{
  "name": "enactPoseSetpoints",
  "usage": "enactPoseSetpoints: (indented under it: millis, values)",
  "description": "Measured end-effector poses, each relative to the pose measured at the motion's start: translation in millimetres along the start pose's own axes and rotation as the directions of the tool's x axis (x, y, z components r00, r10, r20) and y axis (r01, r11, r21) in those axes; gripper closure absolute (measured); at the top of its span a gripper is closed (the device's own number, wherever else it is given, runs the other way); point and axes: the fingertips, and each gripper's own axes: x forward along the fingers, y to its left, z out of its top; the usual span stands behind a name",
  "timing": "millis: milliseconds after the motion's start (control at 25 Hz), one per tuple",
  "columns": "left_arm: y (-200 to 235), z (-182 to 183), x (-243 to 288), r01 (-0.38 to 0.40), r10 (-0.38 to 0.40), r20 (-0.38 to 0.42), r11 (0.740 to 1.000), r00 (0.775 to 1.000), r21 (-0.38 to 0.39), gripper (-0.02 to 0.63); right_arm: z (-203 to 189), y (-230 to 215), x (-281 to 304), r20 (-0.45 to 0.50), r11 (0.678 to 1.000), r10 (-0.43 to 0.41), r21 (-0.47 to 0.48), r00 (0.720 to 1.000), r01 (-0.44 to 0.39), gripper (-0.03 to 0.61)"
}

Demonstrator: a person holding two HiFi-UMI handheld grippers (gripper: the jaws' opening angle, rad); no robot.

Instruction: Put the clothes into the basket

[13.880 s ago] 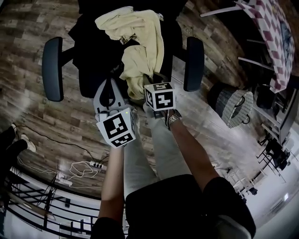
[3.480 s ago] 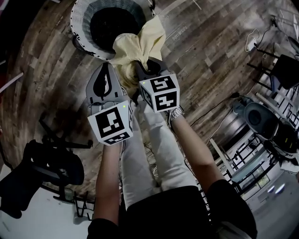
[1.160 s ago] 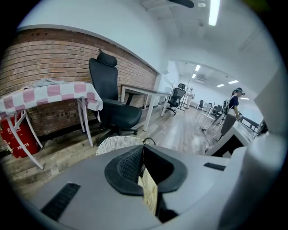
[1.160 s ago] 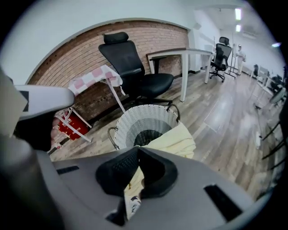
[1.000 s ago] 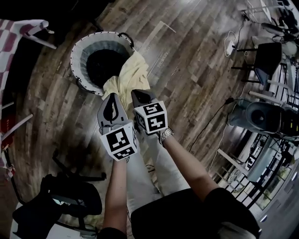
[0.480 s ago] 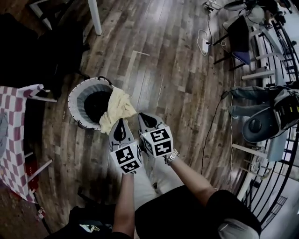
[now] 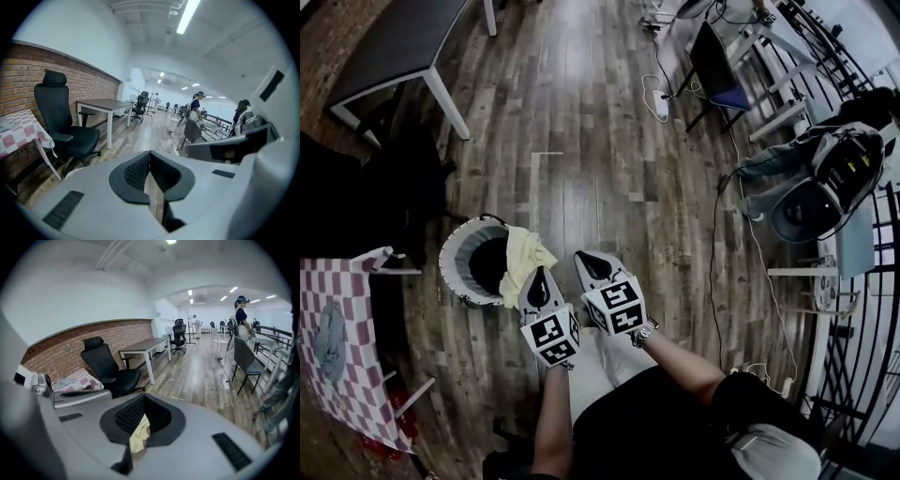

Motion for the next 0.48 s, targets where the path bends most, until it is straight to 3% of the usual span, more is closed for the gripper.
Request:
enactPoseSetpoints:
  millis: [480]
  values:
    - [-53, 58, -10, 0.075, -0.075, 0.007, 0.996, 0.997, 0.049, 0.6, 59, -19, -61, 0.09, 0.999, -0.035, 0.037, 0.995, 0.032, 0.571]
